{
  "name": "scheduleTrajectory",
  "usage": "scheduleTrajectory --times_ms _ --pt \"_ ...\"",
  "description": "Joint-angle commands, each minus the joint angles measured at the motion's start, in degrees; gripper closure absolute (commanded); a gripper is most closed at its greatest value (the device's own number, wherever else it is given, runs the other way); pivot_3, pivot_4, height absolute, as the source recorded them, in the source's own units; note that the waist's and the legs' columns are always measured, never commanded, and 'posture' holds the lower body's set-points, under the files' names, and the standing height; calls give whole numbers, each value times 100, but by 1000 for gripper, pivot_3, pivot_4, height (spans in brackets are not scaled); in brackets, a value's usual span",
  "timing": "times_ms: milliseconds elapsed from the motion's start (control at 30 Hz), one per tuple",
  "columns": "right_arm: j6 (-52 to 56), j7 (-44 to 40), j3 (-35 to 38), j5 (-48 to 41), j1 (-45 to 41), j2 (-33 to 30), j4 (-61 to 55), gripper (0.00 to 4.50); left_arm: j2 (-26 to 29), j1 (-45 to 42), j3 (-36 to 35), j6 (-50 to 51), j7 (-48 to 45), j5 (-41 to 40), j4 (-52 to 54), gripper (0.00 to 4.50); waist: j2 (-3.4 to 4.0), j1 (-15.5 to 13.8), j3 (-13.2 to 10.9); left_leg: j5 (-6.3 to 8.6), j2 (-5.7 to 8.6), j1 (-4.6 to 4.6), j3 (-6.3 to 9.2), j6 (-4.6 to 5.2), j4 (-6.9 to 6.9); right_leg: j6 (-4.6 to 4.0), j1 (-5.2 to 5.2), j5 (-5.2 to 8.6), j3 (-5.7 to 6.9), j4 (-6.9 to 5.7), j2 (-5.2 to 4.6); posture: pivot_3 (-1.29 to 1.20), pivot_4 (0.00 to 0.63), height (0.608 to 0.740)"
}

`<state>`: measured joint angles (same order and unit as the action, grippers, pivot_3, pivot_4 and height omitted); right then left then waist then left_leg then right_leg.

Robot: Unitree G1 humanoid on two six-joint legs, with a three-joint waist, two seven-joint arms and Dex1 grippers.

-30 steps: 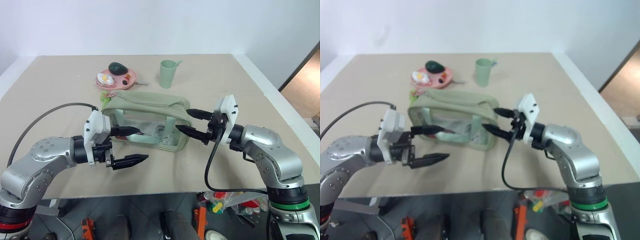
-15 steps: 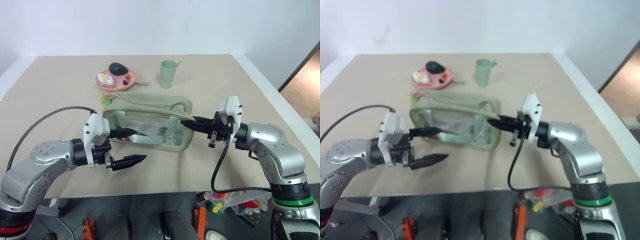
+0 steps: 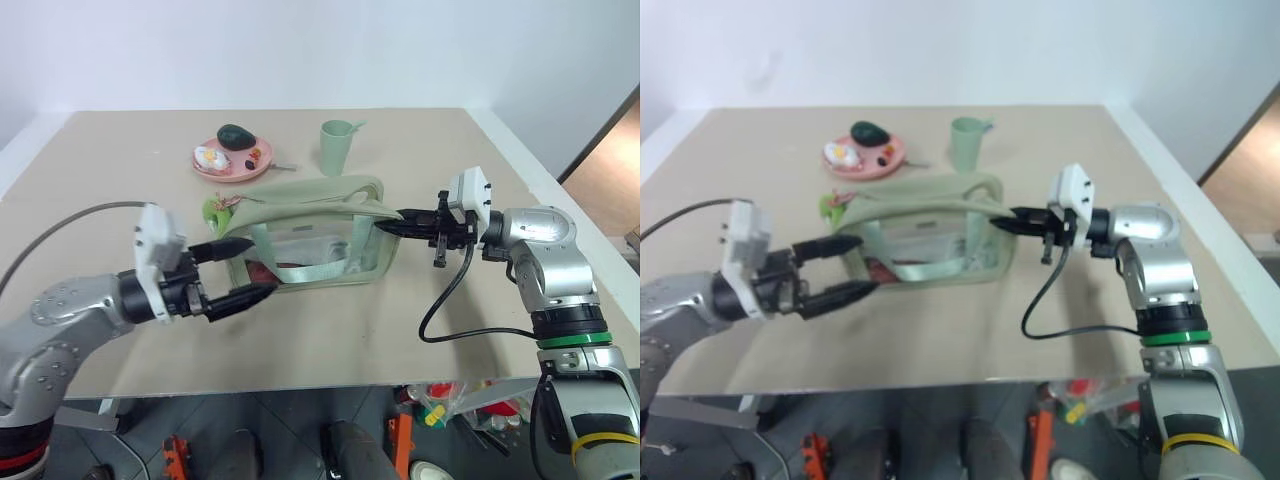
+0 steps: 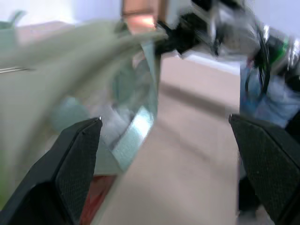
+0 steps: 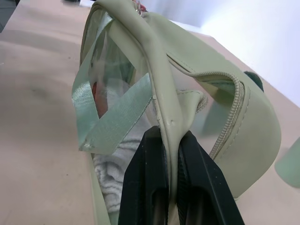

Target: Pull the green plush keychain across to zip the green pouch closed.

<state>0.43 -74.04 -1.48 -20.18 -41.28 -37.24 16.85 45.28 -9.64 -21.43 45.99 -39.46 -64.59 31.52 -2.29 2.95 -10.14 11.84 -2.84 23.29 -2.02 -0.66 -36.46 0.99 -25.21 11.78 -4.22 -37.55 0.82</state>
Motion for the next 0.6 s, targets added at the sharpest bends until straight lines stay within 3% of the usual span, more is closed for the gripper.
scheduleTrajectory --times_ms 33,133,267,433,600 --pt "-78 -19 64 -5 18 -3 -181 4469 208 219 -759 207 364 -426 -100 0 0 0 0 0 0 0 0 0 0 0 0 0 0 0 1 0 150 740" --pt "50 38 62 -51 66 6 -378 4469 197 109 -843 -80 686 152 -472 0 0 -18 0 -1 0 -5 3 -1 -2 -8 1 2 5 -8 2 0 150 740" --pt "240 135 68 -111 158 31 -666 4469 -132 -329 -308 -650 1067 1161 -912 0 0 -20 0 -6 3 -14 3 -7 -8 -35 9 7 5 -10 3 0 150 740" --pt "390 278 82 -128 341 32 -1041 4469 -701 -691 140 -582 1283 1410 -1483 0 -1 2 1 -9 3 -19 -9 -11 -11 -26 8 -4 -7 -12 2 0 150 740" --pt "504 398 111 -130 510 -4 -1322 4469 -1017 -898 -17 -283 1415 1170 -2308 0 -2 12 1 -8 -7 -16 -1 -10 -3 -11 1 -11 -6 -21 17 0 150 740"
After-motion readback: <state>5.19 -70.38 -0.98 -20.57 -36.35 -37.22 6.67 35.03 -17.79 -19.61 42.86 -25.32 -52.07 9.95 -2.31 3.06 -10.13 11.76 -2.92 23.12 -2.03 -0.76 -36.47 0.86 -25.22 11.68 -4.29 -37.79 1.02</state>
